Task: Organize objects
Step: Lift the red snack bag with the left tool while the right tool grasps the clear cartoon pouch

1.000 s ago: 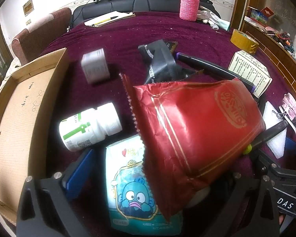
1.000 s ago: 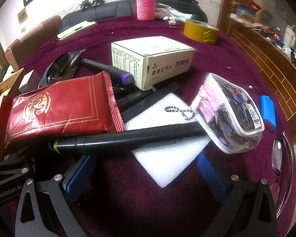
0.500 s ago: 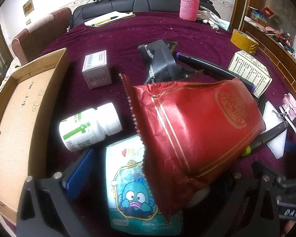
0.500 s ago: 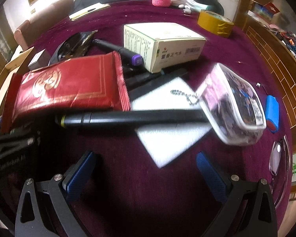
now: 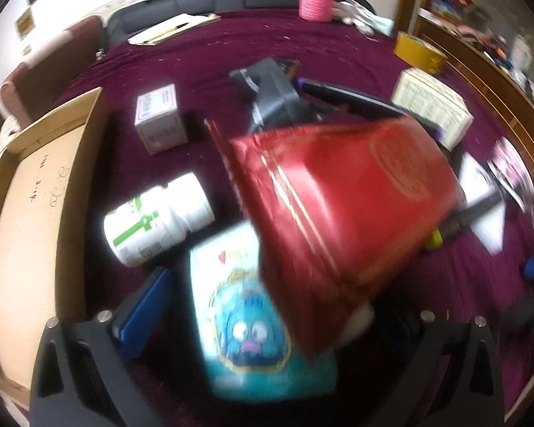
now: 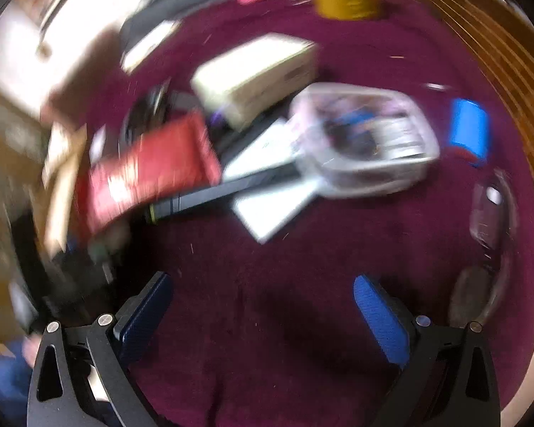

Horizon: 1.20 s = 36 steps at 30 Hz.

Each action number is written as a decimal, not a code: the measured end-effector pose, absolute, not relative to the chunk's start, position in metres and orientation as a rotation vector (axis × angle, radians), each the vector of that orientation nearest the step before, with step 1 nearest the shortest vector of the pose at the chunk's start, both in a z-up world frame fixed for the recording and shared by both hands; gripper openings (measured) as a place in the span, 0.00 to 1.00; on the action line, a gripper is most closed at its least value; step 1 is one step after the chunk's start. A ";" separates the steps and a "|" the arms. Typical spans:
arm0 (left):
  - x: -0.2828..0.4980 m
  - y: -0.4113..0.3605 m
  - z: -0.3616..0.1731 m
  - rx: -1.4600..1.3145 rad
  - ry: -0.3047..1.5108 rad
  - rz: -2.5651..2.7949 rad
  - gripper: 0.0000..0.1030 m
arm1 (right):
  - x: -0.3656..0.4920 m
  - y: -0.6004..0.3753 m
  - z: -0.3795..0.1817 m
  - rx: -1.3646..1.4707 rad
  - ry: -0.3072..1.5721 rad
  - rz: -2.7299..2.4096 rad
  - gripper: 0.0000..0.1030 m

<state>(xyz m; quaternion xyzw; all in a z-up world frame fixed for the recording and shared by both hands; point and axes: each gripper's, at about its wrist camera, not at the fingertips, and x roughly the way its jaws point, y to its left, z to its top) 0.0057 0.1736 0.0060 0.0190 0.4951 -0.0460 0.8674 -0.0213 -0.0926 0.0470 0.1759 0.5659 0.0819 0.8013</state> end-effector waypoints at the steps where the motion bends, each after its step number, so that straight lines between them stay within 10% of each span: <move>1: 0.000 0.176 0.007 0.038 1.033 -0.111 1.00 | -0.018 -0.103 0.051 0.446 1.215 0.159 1.00; 19: -0.051 0.196 0.050 0.150 0.828 -0.177 1.00 | 0.078 -0.163 0.027 1.030 1.353 -0.378 0.99; 27: -0.054 0.214 0.056 0.113 0.816 -0.170 1.00 | 0.075 -0.156 0.016 0.919 1.339 -0.314 0.82; 33: -0.048 0.217 0.065 0.086 0.813 -0.204 1.00 | 0.058 -0.145 0.043 0.820 1.238 -0.132 0.38; 36: -0.041 0.216 0.071 0.078 0.810 -0.218 1.00 | 0.043 -0.150 0.043 0.862 1.231 -0.110 0.40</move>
